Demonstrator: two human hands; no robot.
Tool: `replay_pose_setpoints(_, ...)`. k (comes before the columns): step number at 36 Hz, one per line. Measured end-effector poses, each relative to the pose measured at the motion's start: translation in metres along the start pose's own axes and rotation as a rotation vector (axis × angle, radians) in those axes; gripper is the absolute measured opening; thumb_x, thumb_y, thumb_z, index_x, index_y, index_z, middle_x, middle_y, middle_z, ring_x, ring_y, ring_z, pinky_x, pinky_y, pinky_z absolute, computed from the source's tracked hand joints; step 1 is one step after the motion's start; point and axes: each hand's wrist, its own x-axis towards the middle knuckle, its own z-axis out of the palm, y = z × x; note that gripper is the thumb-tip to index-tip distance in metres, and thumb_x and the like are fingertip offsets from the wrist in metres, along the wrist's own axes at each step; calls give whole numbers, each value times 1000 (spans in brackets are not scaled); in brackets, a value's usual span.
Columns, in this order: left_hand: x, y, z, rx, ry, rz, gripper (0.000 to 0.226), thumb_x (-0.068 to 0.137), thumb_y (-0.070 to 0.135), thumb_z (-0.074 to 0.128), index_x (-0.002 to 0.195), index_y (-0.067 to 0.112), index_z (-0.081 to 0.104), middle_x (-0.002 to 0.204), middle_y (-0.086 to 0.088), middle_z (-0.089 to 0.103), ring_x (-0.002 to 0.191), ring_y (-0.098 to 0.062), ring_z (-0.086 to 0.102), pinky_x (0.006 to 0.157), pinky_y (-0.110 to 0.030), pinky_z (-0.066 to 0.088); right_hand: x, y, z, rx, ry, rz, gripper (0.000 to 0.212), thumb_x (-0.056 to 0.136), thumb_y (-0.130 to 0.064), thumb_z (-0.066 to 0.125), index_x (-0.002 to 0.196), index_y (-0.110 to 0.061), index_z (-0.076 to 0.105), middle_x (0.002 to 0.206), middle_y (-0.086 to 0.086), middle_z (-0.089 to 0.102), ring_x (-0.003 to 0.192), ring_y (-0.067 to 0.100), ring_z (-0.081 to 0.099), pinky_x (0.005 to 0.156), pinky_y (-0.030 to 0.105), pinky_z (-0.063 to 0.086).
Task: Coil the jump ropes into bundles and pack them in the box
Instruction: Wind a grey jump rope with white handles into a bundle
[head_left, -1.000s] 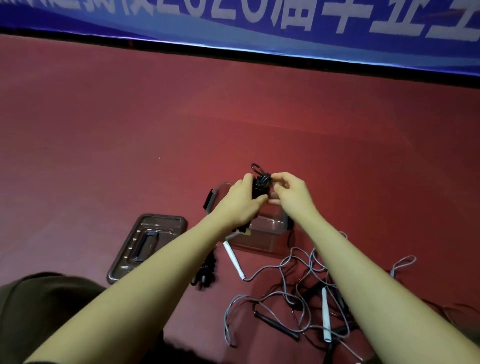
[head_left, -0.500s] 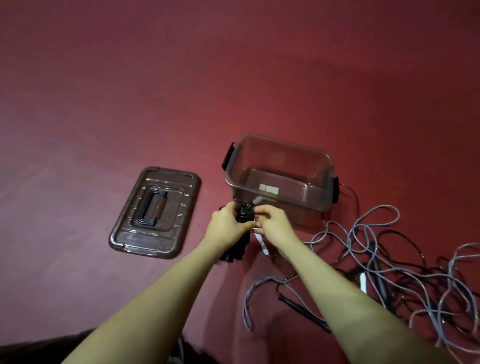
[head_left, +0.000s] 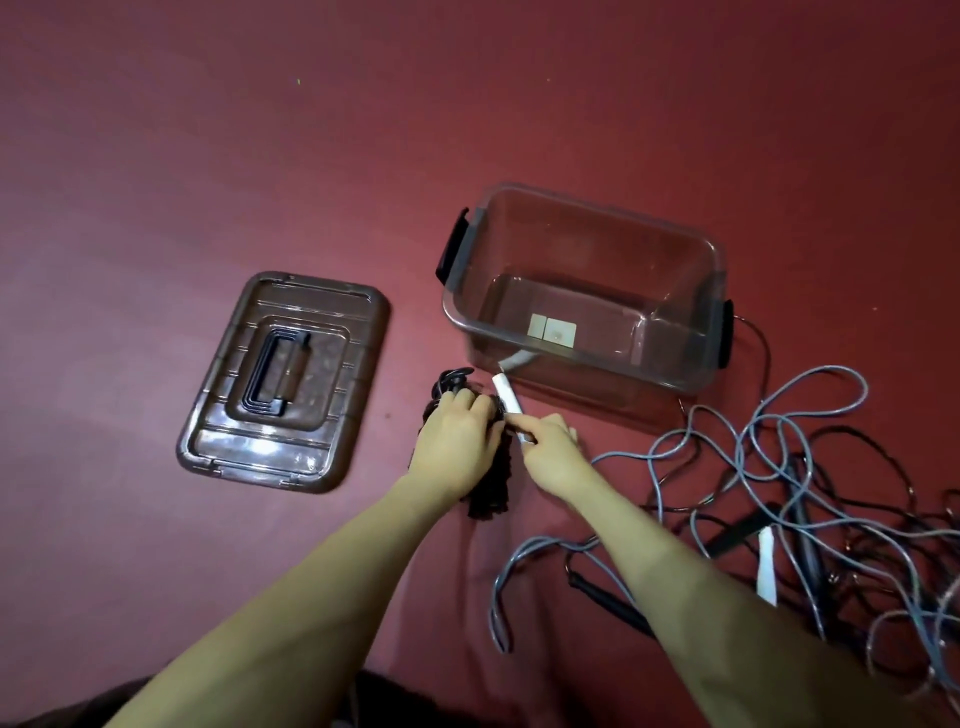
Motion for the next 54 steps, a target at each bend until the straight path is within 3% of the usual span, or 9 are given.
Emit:
replay_pose_setpoints(10,-6,19,-5,156,-32,15,20,93,17,46,102,2,57,105,-15,54,97,-32,44,78,-35,30,-15,11,-14,215,193,-37,33,88,4,41,103,-7,68,110,14,57,102,28,57,90,27,42)
replay_pose_setpoints(17,-7,82,0,67,-227,149,20,93,20,48,101,3,55,105,-14,54,100,-32,50,74,-37,38,-49,51,-54,275,407,-62,25,83,8,49,86,-7,69,96,10,63,83,19,55,78,24,40)
replay_pose_setpoints(27,15,182,35,-41,-295,318,17,91,16,49,103,4,54,107,-14,53,105,-34,50,80,-42,44,-83,131,-115,76,791,152,27,78,3,57,105,-1,59,109,20,54,104,39,47,94,43,34)
replay_pose_setpoints(34,50,235,74,120,-328,460,49,92,13,46,140,12,38,131,-8,43,111,-31,42,87,-42,41,-67,173,-134,95,660,452,42,86,-25,63,121,-4,54,129,18,42,122,37,36,104,39,25)
replay_pose_setpoints(37,59,242,84,236,-389,521,61,92,14,46,149,18,23,149,-4,28,119,-32,36,94,-41,39,-62,177,-134,78,620,425,29,86,-23,62,112,-10,61,125,13,47,120,34,38,101,37,26)
replay_pose_setpoints(40,62,251,87,333,-382,530,58,93,15,43,148,19,23,151,-4,25,122,-33,34,95,-40,34,-63,184,-140,153,766,295,12,86,-14,61,97,-11,67,114,10,54,111,32,43,92,33,26)
replay_pose_setpoints(44,64,257,70,345,-202,569,38,90,9,46,127,11,39,122,-12,43,107,-33,42,76,-36,29,-77,184,-145,212,937,57,10,80,-4,65,85,-12,70,95,6,58,94,28,47,78,24,23)
replay_pose_setpoints(48,66,260,38,177,-192,514,9,93,7,45,102,7,47,103,-14,55,96,-35,50,65,-36,31,-87,168,-158,344,1021,-21,12,80,-1,64,83,-12,70,84,-1,52,83,27,49,76,23,31)
replay_pose_setpoints(54,53,267,-26,11,-60,451,22,96,32,52,99,10,55,97,-10,66,91,-33,59,68,-38,48,-116,125,-187,453,1009,-101,8,83,-2,63,85,-6,69,72,-6,45,62,7,44,65,22,32)
